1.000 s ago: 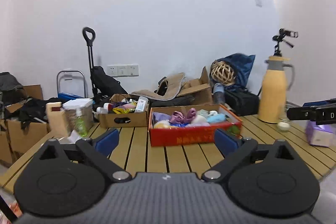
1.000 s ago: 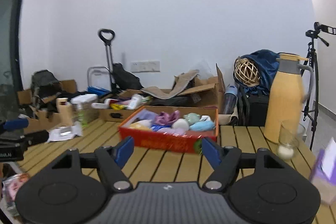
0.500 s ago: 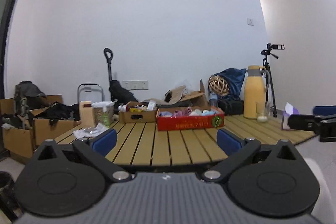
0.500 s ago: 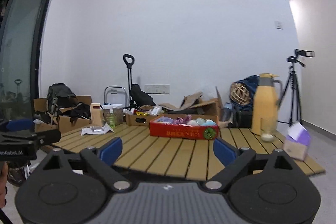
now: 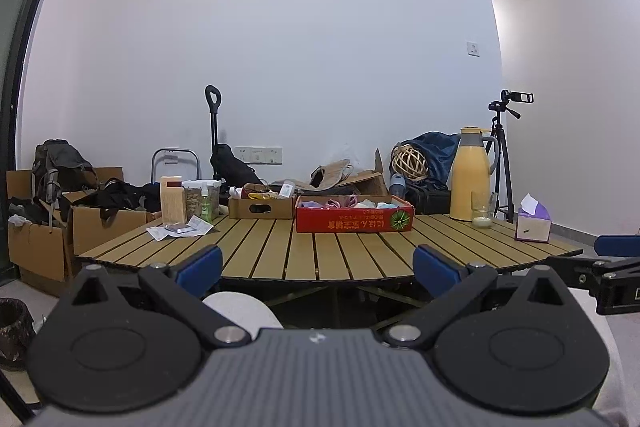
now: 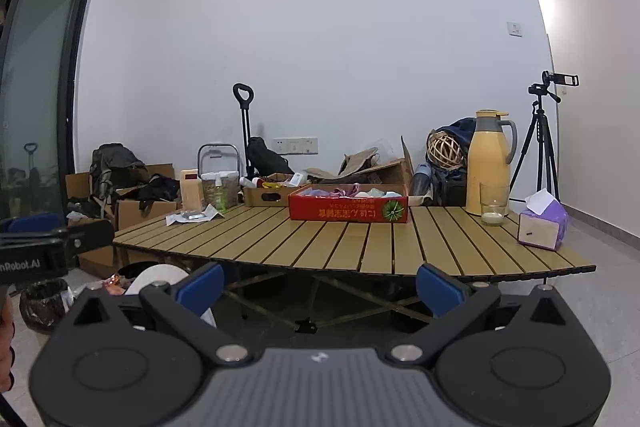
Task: Organize soft objects
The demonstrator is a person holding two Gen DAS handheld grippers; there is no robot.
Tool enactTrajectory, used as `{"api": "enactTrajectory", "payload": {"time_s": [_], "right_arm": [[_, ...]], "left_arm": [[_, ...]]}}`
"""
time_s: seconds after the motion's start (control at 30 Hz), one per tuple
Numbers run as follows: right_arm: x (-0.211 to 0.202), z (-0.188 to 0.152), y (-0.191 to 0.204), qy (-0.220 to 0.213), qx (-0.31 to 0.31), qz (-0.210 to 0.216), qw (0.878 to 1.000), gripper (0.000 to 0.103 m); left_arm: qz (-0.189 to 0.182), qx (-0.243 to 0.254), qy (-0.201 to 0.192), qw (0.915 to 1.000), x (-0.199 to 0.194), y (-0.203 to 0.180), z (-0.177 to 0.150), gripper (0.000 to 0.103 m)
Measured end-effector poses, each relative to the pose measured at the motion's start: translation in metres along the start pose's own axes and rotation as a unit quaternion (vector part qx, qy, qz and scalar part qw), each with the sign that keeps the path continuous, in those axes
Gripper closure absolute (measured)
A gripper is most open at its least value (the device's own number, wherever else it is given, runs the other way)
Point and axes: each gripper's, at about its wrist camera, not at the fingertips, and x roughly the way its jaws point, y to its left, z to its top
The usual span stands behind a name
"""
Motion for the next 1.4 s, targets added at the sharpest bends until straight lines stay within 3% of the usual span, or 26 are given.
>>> {"api": "enactTrajectory", "payload": {"time_s": [1.4], "right_arm": [[-0.0061, 0.0028, 0.0014, -0.007, -0.006, 0.021, 1.0, 0.0]], "left_arm": [[0.003, 0.001, -0.005, 1.0, -0.0092, -0.0028, -0.0012, 0.0]]}}
